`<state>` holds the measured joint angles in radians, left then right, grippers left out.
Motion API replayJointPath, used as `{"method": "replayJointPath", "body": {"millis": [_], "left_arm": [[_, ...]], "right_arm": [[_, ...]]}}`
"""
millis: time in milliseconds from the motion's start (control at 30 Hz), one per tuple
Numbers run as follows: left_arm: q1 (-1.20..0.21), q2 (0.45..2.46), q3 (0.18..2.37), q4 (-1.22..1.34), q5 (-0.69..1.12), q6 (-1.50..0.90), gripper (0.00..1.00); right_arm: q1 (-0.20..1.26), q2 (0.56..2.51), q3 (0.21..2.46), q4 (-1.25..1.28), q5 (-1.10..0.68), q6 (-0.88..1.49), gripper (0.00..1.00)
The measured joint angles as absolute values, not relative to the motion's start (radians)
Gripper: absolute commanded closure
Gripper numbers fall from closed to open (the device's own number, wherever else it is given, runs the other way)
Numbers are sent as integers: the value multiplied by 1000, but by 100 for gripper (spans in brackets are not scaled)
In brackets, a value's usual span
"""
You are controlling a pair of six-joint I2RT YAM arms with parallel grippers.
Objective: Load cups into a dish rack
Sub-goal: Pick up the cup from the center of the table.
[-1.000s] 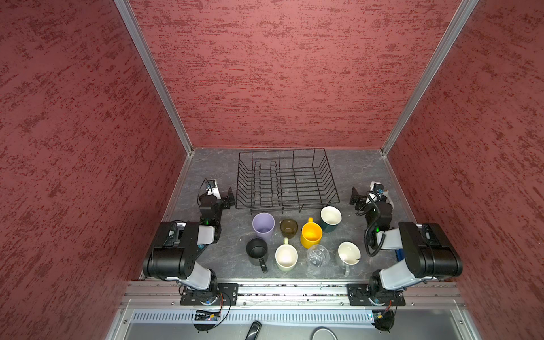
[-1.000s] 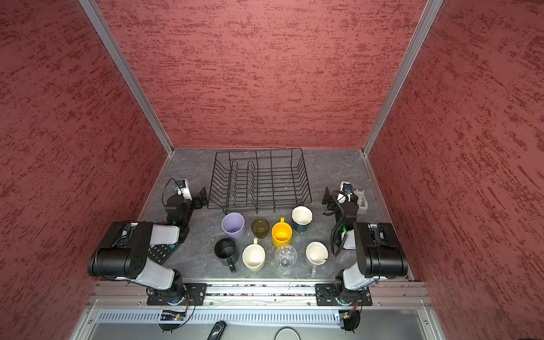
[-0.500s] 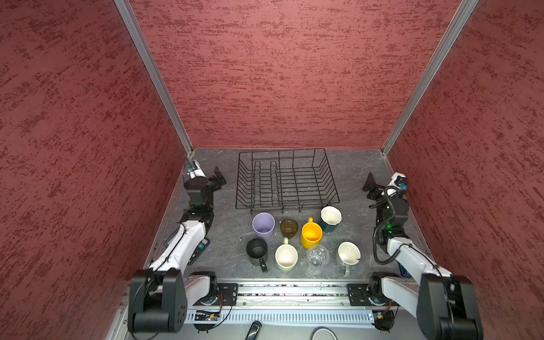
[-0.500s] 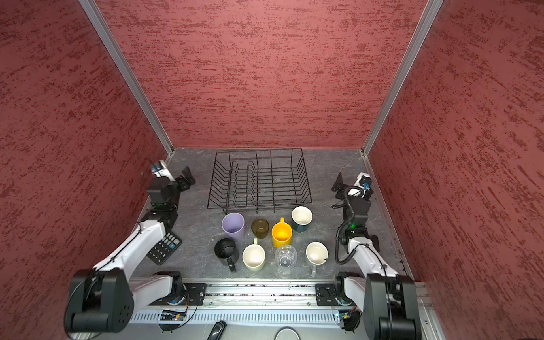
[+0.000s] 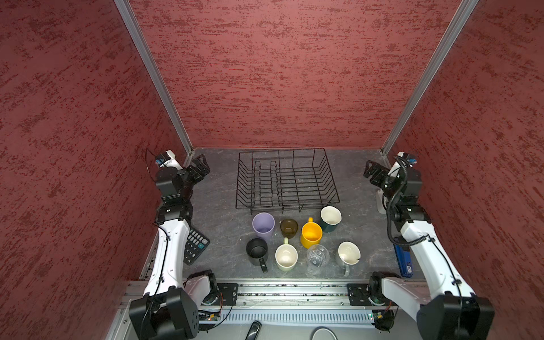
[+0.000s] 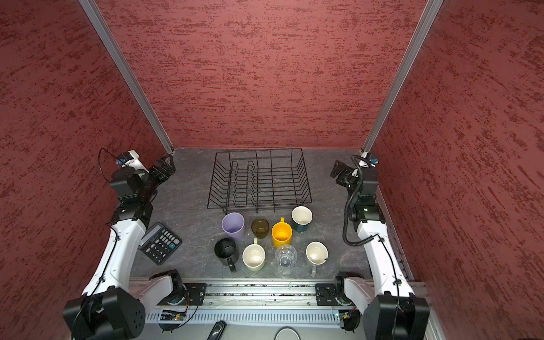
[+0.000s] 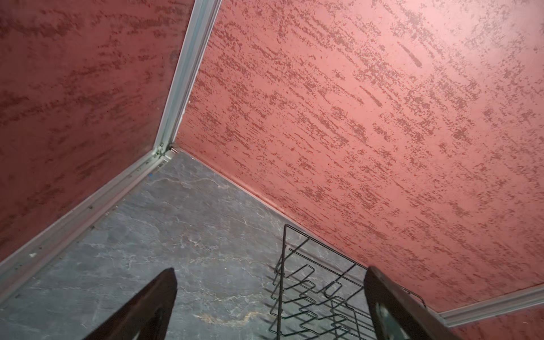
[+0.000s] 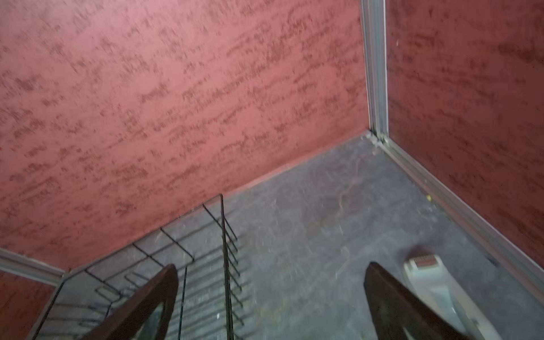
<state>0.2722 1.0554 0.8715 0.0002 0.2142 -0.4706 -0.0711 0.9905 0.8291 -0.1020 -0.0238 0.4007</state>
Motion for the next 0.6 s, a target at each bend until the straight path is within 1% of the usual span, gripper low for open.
{"method": "replayJointPath", "body": {"millis": [100, 267, 400, 600], "left_arm": [[282, 1076, 871, 1, 243, -480, 0], [302, 1100, 880, -4, 280, -490, 0], [300, 1100, 934, -17, 290, -481, 0], [298, 1058, 955, -14, 296, -471, 1]], "right_arm": [[-74, 944, 821, -192, -22, 401, 4], [-75, 1017, 922, -394, -19, 395, 9], [-75, 1051, 997, -561, -47, 388, 17], [-72, 988, 1012, -772, -134, 379, 29]]}}
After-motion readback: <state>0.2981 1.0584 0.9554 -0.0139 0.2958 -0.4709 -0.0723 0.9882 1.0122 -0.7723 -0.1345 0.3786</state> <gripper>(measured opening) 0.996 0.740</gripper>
